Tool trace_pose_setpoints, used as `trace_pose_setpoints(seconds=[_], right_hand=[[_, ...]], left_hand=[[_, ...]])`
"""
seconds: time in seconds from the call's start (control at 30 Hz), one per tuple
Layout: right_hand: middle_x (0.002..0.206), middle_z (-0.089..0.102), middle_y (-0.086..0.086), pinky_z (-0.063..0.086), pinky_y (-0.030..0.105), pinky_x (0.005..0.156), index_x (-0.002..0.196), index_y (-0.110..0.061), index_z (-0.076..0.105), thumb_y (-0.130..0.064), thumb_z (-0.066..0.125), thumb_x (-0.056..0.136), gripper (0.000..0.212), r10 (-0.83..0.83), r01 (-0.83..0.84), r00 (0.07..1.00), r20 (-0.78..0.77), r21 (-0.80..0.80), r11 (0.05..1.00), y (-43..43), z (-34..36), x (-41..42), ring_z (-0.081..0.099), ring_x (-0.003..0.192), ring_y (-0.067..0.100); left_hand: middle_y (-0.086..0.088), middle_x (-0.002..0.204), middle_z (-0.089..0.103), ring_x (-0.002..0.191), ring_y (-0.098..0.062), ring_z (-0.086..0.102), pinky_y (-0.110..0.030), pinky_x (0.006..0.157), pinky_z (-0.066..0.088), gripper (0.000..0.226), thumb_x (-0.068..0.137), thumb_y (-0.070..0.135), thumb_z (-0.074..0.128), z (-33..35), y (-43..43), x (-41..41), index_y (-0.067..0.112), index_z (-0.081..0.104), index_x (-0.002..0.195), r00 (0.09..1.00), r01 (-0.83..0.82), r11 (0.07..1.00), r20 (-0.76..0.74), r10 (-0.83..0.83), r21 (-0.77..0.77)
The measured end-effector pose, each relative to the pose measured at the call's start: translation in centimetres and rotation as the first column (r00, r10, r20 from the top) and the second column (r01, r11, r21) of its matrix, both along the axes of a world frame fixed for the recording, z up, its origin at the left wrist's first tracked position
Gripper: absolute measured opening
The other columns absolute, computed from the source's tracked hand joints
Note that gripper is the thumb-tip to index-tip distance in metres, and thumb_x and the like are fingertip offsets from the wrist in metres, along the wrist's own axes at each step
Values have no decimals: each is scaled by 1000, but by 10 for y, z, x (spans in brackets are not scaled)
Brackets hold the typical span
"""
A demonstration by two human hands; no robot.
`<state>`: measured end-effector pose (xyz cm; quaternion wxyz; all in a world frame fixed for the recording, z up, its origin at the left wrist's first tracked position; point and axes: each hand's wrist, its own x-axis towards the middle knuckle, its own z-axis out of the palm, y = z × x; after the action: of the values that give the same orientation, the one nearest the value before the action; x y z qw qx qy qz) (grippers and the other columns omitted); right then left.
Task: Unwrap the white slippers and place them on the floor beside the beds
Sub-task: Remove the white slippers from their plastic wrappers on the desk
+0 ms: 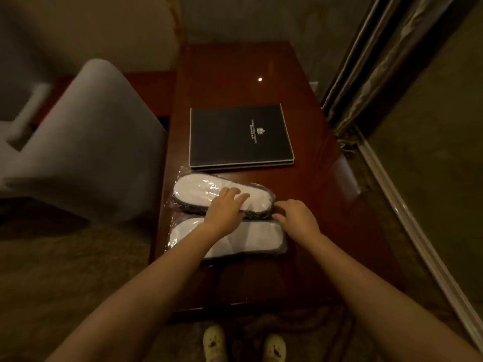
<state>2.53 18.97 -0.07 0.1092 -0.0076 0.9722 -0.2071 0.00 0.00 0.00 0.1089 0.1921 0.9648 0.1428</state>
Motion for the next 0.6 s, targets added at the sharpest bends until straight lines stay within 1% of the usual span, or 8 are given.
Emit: trace_pose_setpoints(seconds=[0.07, 0.13, 0.23, 0.3, 0.43, 0.5, 0.6], right_hand=[[109, 61, 5, 44, 32, 81, 118, -21, 59, -28, 57, 88, 31, -101, 96, 992, -75, -59, 994, -4, -9, -4, 52, 105, 22], [110, 58, 4, 39, 27, 77, 123, -22, 56, -28, 56, 89, 35, -170, 158, 978, -118, -102, 982, -12, -17, -6, 50, 104, 20], [108, 56, 3, 36, 24, 75, 124, -21, 56, -30, 56, 89, 36, -226, 206, 965, -132, -146, 967, -20, -28, -14, 48, 102, 18], [107, 55, 3, 38, 25, 75, 121, -17, 59, -29, 58, 89, 34, -243, 220, 960, -140, -163, 962, -23, -32, -18, 48, 102, 18], [105, 52, 1, 47, 27, 80, 109, -13, 64, -21, 61, 87, 23, -310, 279, 941, -134, -213, 936, -29, -40, -23, 50, 99, 16], [100, 51, -1, 46, 24, 78, 103, -11, 64, -18, 61, 87, 18, -339, 297, 931, -135, -262, 918, -32, -43, -24, 51, 95, 14], [94, 53, -1, 44, 22, 73, 91, -9, 66, -13, 60, 87, 8, -374, 315, 914, -158, -305, 899, -35, -44, -25, 53, 90, 15]], left_hand=[[-7, 152, 28, 139, -28, 22, -44, 111, 26, 61, 88, 29, 56, -6, 2, -7, 26, 32, 143, 998, 21, 998, -49, -24, -61], [-6, 157, 18, 144, -29, 12, -49, 114, 18, 71, 86, 32, 60, -14, 1, -13, 29, 22, 146, 998, 36, 995, -49, -41, -92], [-5, 160, 7, 147, -28, 0, -50, 117, 5, 87, 82, 34, 65, -25, 1, -27, 31, 8, 148, 998, 52, 992, -22, -55, -117], [-6, 160, 1, 147, -27, -6, -49, 117, -2, 93, 80, 37, 66, -30, 0, -38, 30, 3, 149, 995, 96, 981, -4, -98, -170], [-8, 160, -1, 147, -28, -8, -48, 116, -5, 100, 78, 43, 67, -36, 0, -55, 25, 0, 149, 977, 214, 948, 52, -207, -237], [-9, 160, 0, 147, -29, -6, -48, 116, -5, 102, 76, 44, 68, -38, 1, -61, 24, 1, 149, 967, 253, 935, 92, -237, -247], [-10, 160, 0, 146, -31, -5, -50, 116, -6, 111, 70, 51, 71, -41, 3, -66, 21, -1, 149, 952, 297, 919, 160, -262, -261]])
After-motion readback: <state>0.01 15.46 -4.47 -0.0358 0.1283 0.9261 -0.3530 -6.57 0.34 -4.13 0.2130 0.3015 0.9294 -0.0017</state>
